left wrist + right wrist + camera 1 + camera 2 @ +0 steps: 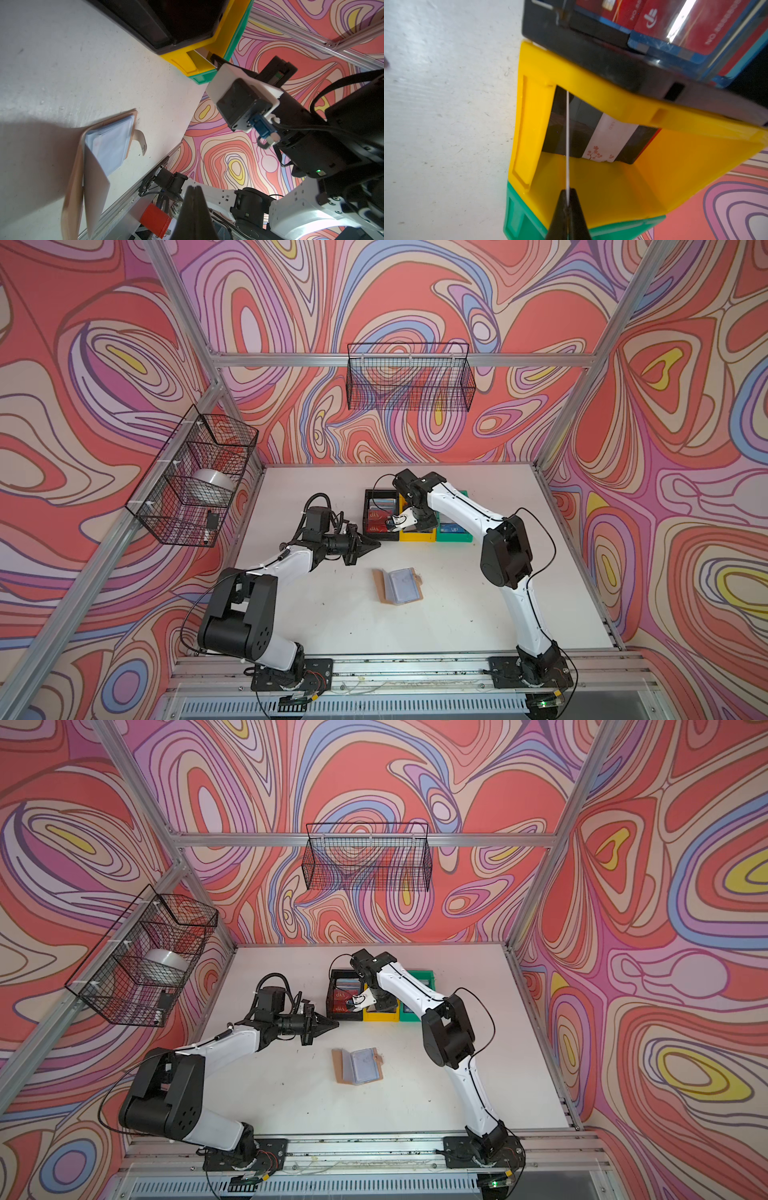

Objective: Take the credit cards out of the card holder
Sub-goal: Place the credit card in the storage box.

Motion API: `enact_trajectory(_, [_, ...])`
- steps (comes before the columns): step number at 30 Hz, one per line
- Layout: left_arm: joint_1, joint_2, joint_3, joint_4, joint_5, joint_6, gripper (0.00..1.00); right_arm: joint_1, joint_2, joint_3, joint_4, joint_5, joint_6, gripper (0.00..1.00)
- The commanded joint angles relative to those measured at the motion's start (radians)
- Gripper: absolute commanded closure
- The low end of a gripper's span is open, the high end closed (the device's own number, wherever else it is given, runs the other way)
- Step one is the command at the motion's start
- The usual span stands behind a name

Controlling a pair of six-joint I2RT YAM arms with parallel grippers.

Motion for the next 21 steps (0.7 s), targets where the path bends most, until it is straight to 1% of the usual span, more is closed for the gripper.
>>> enact_trajectory(1, [0.008, 0.001, 0.014, -0.003, 0.008, 0.007, 1.0, 0.003, -0.011, 0.018, 0.003, -0.03, 0.017, 1.0])
enact_trajectory(4, [0.008, -0.001, 0.015, -0.004, 0.009, 0.007, 1.0, 0.004, -0.009, 0.019, -0.003, -0.022, 0.015, 1.0])
enact_trajectory(7, [0.008, 0.003, 0.014, -0.004, 0.009, 0.009, 1.0, 0.004, 0.0, 0.015, -0.007, 0.019, 0.02, 1.0])
enact_trajectory(14, [0.008, 0.016, 0.025, 0.002, 0.017, 0.008, 1.0, 0.003, -0.018, -0.008, -0.015, 0.036, 0.034, 1.0])
enact_trajectory(16, [0.008, 0.019, 0.028, 0.002, 0.018, 0.007, 1.0, 0.004, -0.019, -0.013, -0.008, 0.033, 0.037, 1.0])
enact_trajectory(21, [0.008, 0.021, 0.026, 0.003, 0.017, 0.006, 1.0, 0.004, -0.015, 0.014, 0.008, -0.019, 0.058, 1.0])
